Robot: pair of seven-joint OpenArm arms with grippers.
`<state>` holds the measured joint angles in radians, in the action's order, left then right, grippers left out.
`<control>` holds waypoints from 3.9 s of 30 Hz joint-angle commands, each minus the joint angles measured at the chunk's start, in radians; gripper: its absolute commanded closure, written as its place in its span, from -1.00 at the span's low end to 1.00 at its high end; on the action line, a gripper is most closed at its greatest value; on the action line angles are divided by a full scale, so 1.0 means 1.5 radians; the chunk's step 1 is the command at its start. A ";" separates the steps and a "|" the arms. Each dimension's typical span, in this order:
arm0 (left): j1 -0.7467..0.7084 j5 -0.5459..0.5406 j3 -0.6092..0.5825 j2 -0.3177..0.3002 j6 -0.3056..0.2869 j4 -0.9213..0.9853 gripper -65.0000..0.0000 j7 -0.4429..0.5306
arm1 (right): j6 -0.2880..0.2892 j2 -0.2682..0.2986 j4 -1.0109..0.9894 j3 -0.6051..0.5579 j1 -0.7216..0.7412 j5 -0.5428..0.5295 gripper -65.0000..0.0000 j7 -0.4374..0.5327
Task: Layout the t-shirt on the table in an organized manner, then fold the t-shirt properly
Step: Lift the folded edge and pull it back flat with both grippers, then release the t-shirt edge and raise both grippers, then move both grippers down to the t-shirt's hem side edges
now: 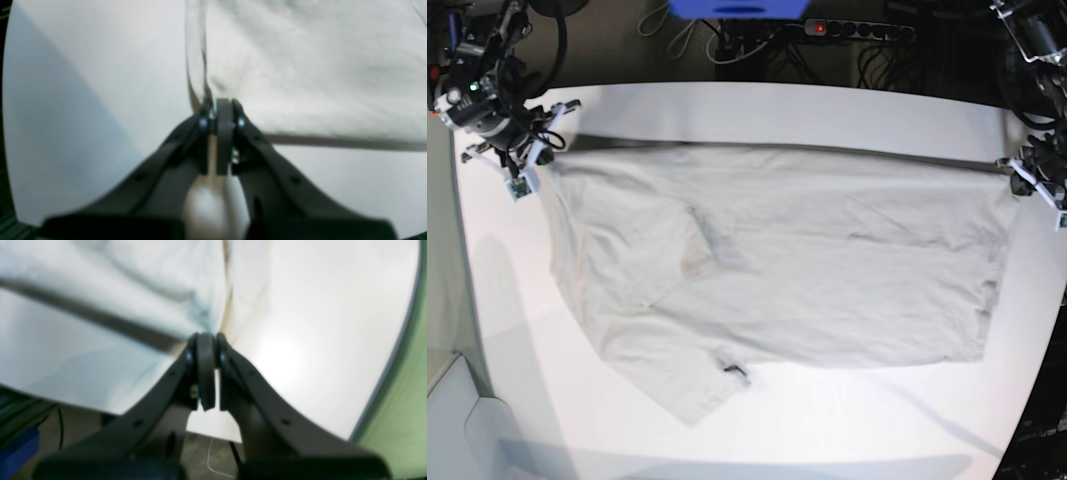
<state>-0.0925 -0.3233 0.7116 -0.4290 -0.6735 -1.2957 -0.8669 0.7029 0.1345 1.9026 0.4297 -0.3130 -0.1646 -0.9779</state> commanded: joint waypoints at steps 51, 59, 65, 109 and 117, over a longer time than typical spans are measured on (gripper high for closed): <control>-0.123 -0.004 0.055 0.009 -0.016 -0.038 -0.27 0.007 | -0.003 0.028 0.014 0.004 -0.093 -0.002 1.00 0.018; -0.123 -0.002 0.060 0.010 -0.016 -0.038 -0.97 0.007 | -0.003 0.024 0.014 0.025 -0.093 -0.002 0.31 0.015; -0.123 -0.002 0.061 0.008 -0.016 -0.038 -0.98 0.007 | -0.003 0.024 0.014 0.039 -0.095 -0.003 0.09 0.013; 0.102 0.000 0.120 0.054 -0.016 -0.152 -0.98 -0.028 | -0.003 0.046 -0.177 0.000 0.335 0.057 0.08 0.018; 0.156 0.000 0.117 0.051 -0.016 -0.078 -0.97 -0.021 | -0.003 0.046 -0.423 -0.069 0.474 0.118 0.07 0.108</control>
<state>0.1303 -0.3107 0.8837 -0.3275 -0.6998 -1.3983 -0.9131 0.7021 0.1898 1.2507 0.3225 0.3752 0.0193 -0.8257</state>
